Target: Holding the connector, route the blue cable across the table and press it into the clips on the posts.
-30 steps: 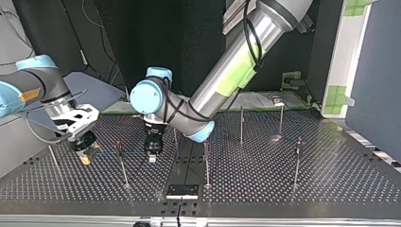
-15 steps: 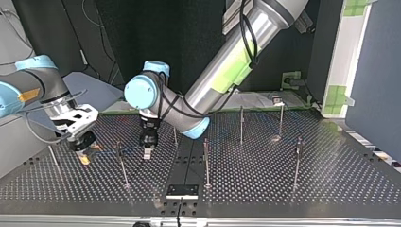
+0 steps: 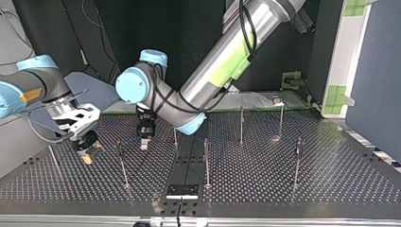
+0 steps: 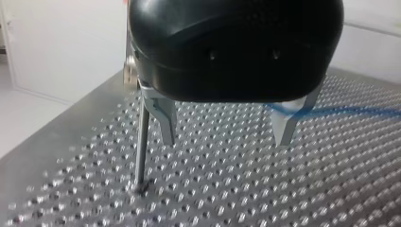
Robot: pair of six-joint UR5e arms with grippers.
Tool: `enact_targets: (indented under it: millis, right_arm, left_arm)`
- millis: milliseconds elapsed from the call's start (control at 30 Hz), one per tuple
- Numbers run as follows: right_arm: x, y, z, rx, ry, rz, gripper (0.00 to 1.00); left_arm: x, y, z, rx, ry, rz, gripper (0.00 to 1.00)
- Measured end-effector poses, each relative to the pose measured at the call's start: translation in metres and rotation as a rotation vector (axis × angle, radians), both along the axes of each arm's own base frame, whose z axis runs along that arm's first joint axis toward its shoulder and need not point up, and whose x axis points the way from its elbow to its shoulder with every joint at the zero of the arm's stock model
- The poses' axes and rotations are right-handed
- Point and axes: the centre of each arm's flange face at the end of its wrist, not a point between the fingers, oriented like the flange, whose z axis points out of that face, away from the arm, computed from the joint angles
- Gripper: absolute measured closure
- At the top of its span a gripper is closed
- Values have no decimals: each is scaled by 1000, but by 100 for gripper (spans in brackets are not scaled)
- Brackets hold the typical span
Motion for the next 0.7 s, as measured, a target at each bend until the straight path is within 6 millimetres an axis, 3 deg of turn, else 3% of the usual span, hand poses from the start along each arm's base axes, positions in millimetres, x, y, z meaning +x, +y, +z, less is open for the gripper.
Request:
enact_targets:
  millis: [367,700]
  right_arm:
    - [1,1,0,2,0,4,100]
    - [1,1,-1,3,0,4,100]
  left_arm:
    - [-29,4,28,-31,-37,-78,0]
    - [-35,39,55,-46,-100,11,0]
